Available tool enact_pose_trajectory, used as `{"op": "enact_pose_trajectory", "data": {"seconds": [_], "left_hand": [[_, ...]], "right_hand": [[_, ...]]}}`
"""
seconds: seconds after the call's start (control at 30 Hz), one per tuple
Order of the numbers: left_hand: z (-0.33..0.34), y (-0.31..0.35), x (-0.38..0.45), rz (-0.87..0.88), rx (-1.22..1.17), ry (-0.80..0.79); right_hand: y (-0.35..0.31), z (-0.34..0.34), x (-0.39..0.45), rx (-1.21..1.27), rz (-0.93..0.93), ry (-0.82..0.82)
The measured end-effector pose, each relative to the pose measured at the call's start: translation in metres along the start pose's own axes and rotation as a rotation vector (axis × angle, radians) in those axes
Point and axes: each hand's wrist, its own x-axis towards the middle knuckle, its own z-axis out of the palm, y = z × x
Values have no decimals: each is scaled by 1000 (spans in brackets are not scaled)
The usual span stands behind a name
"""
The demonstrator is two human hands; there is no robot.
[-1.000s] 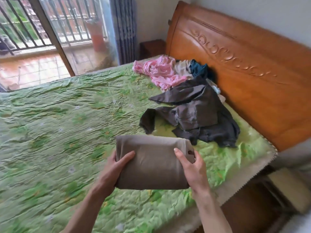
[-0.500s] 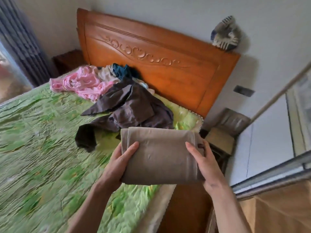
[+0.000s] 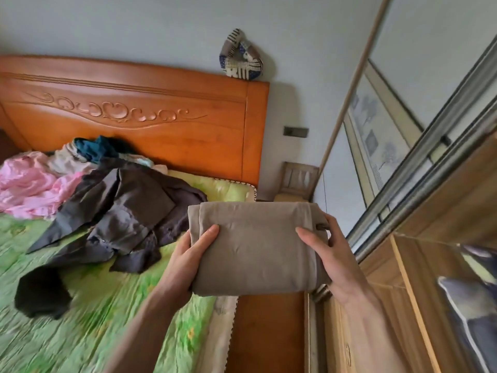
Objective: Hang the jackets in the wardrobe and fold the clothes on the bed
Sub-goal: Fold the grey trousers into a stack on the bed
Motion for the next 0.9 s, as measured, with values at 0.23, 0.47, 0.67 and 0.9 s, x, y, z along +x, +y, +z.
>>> {"op": "enact_pose_trajectory", "data": {"seconds": [0.23,0.47,0.67,0.9], "left_hand": [[65,1,33,-29,85,-109],[119,4,77,-93,173,-241],[166,9,129,-140,259,-409],[220,33,174,-209,293,-589]], "right_hand": [[-6,-56,8,41,-46,159],[-8,-90,14,35,-107,393],[-12,-106,31,-19,-68,652],[-41,-109,37,53,-18,922]]}}
